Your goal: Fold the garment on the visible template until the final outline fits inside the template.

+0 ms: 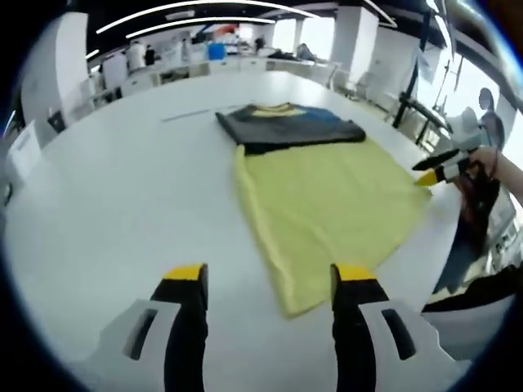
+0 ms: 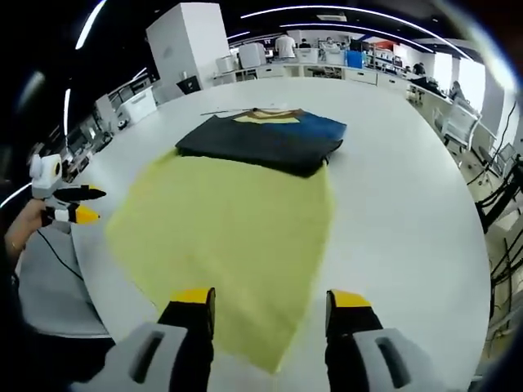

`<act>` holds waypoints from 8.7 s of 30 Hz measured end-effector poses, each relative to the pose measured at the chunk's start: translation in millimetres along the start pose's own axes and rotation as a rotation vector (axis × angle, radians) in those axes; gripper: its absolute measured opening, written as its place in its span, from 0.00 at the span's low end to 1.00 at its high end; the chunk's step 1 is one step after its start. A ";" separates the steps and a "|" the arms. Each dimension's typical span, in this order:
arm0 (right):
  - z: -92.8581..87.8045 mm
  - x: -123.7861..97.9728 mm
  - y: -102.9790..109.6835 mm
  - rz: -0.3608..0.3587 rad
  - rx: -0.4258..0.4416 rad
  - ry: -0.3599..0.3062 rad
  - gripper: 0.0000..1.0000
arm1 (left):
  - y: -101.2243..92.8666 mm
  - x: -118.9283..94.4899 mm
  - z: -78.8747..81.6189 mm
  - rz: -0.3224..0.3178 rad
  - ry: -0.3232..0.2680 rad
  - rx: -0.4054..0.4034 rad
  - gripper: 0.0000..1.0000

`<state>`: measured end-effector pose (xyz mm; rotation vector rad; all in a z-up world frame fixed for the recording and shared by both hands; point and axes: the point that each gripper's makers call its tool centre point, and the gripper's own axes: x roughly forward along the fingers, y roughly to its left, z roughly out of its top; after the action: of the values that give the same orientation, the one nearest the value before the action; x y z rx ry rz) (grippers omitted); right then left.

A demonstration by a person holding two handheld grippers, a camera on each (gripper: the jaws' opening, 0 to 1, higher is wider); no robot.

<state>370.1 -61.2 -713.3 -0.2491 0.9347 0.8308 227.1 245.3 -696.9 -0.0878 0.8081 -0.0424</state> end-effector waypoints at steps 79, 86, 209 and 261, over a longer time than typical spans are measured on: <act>-70.4 -24.3 44.6 0.012 -0.078 0.145 0.00 | -5.1 -36.7 -86.0 -0.010 0.235 -0.070 0.00; -75.9 -25.2 45.8 0.010 -0.088 0.155 0.00 | -6.3 -41.9 -94.3 -0.022 0.251 -0.075 0.00; 240.7 124.7 -79.7 -0.178 -0.005 -0.171 0.00 | 150.1 132.9 185.6 0.234 -0.255 -0.273 0.00; 211.2 142.4 -76.3 -0.084 -0.332 -0.146 0.28 | 139.5 151.1 169.8 0.146 -0.206 0.319 0.40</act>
<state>599.8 72.7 -712.5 -0.5046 0.6429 0.9122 454.9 383.9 -702.2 0.2645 0.5917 -0.0228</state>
